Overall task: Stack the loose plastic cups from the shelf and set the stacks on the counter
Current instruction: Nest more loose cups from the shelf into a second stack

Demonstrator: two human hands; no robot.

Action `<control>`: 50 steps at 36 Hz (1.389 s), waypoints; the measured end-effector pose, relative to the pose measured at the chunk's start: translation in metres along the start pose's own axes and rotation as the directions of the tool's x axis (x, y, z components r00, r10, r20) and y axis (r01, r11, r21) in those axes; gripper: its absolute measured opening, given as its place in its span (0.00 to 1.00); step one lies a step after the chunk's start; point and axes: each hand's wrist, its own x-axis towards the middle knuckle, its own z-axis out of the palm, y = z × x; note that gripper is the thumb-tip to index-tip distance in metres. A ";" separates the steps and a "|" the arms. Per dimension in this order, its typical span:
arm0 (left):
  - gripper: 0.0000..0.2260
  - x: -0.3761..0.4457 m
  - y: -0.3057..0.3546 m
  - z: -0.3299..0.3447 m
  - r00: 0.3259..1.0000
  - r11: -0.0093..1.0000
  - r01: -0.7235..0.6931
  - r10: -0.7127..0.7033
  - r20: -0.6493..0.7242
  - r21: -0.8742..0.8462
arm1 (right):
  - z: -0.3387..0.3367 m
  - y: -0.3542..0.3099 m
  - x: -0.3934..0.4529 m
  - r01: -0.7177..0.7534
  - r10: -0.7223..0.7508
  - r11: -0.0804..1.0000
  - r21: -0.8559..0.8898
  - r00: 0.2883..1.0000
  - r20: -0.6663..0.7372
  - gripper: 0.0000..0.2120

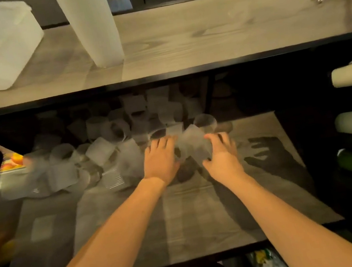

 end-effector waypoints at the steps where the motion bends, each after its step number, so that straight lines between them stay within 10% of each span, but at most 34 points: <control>1: 0.31 0.001 0.000 0.002 0.999 1.000 0.014 -0.015 -0.034 -0.025 | 0.001 0.003 0.002 -0.004 0.007 0.997 -0.075 0.999 0.044 0.34; 7: 0.33 -0.004 -0.004 -0.002 0.974 0.950 0.109 -0.161 -0.161 -0.292 | 0.007 0.005 0.016 0.108 -0.050 0.963 -0.247 0.972 0.231 0.43; 17: 0.37 -0.043 -0.011 -0.015 0.936 0.846 0.147 -0.287 -0.206 -0.513 | 0.018 0.003 0.031 0.228 -0.194 0.897 -0.378 0.973 0.124 0.26; 23: 0.37 -0.048 -0.011 -0.037 0.926 0.743 0.196 -0.355 -0.128 -0.640 | -0.005 -0.006 0.026 -0.011 0.011 1.000 -0.001 0.996 0.088 0.27; 28: 0.35 -0.056 -0.014 -0.047 0.970 0.778 0.165 -0.240 -0.043 -0.606 | -0.020 -0.015 0.006 -0.147 0.088 0.823 0.549 0.987 0.131 0.22; 34: 0.39 -0.058 -0.008 -0.047 0.995 0.823 0.076 -0.103 -0.015 -0.564 | -0.025 -0.027 -0.010 -0.028 -0.130 0.830 0.557 0.962 0.241 0.14; 42: 0.25 -0.068 -0.006 -0.039 0.970 0.408 0.144 -0.240 0.046 -0.902 | -0.028 -0.026 -0.029 -0.154 -0.100 0.694 0.703 0.947 0.305 0.11; 50: 0.19 -0.081 0.017 -0.019 0.933 -0.184 0.176 -0.283 0.223 -0.967 | -0.024 -0.008 -0.044 -0.287 -0.147 0.472 0.834 0.907 0.395 0.39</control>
